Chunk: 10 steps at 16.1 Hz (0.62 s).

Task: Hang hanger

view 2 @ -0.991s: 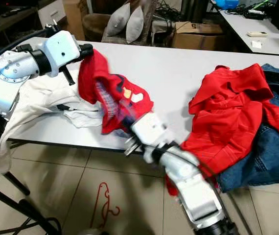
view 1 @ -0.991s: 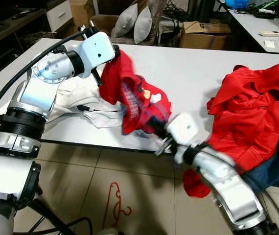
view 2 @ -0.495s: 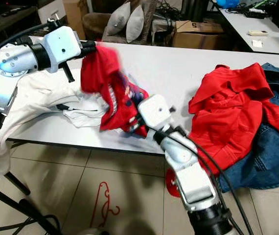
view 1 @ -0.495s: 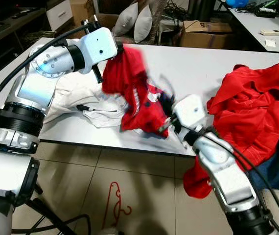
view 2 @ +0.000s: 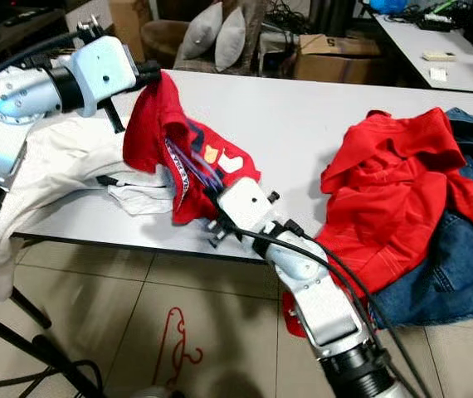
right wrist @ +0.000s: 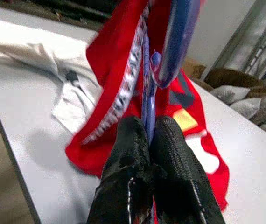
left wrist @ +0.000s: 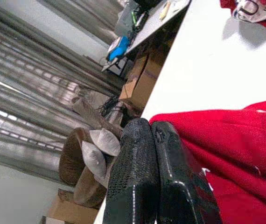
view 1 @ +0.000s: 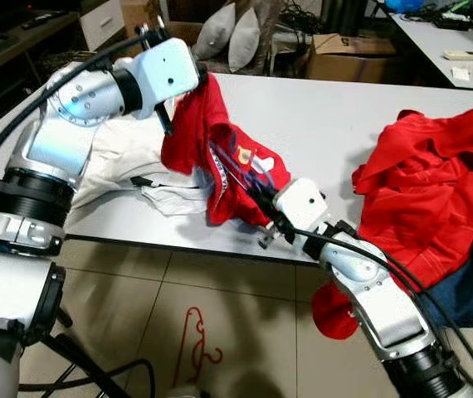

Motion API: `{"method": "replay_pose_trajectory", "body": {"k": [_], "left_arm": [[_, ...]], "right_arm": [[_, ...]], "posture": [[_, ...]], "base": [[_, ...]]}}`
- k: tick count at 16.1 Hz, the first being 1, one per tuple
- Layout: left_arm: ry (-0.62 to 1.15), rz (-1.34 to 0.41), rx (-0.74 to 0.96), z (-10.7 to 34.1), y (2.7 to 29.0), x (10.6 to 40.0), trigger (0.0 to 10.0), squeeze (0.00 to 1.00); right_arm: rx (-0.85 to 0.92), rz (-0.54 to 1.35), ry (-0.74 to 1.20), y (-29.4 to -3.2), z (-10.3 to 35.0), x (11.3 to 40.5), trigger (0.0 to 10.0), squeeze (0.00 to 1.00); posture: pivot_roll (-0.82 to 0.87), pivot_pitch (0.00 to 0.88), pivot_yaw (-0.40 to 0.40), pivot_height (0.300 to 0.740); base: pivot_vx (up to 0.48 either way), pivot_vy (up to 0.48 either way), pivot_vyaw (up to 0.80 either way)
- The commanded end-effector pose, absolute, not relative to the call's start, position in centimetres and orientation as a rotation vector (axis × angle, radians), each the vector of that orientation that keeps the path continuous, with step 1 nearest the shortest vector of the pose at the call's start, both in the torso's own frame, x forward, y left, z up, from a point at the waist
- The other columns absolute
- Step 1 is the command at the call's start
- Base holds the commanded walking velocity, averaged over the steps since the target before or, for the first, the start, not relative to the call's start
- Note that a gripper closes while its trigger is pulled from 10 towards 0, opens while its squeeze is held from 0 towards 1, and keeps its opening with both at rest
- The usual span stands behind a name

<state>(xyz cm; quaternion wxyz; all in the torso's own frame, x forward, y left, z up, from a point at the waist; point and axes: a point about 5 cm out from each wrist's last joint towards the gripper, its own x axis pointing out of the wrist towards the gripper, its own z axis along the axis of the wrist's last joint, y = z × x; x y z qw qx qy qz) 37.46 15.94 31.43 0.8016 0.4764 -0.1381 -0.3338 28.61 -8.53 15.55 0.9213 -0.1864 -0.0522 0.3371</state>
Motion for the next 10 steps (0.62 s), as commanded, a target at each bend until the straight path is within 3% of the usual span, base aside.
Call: {"method": "replay_pose_trajectory", "body": {"k": [1, 5, 10], "left_arm": [[-0.346, -0.726, 1.045, 33.1, 15.4, 37.0, 0.0, 0.0], [-0.314, -0.763, 1.042, 31.9, 15.1, 37.1, 0.0, 0.0], [-0.286, -0.77, 1.059, 31.2, 15.1, 37.4, 0.0, 0.0]], "right_arm": [[-0.395, 0.688, -0.106, -8.8, 15.6, 29.1, 10.0, 0.0], [-0.276, 0.722, -0.245, -8.7, 18.4, 29.3, 10.0, 0.0], [-0.271, 0.797, -0.266, -9.0, 18.4, 28.5, 10.0, 0.0]], "posture": [[0.13, 0.0, 0.01, 0.74], [0.12, 0.0, 0.019, 0.74], [0.11, 0.0, 0.024, 0.74]], "base": [[0.0, 0.0, 0.0], [0.0, 0.0, 0.0], [0.0, 0.0, 0.0]]}}
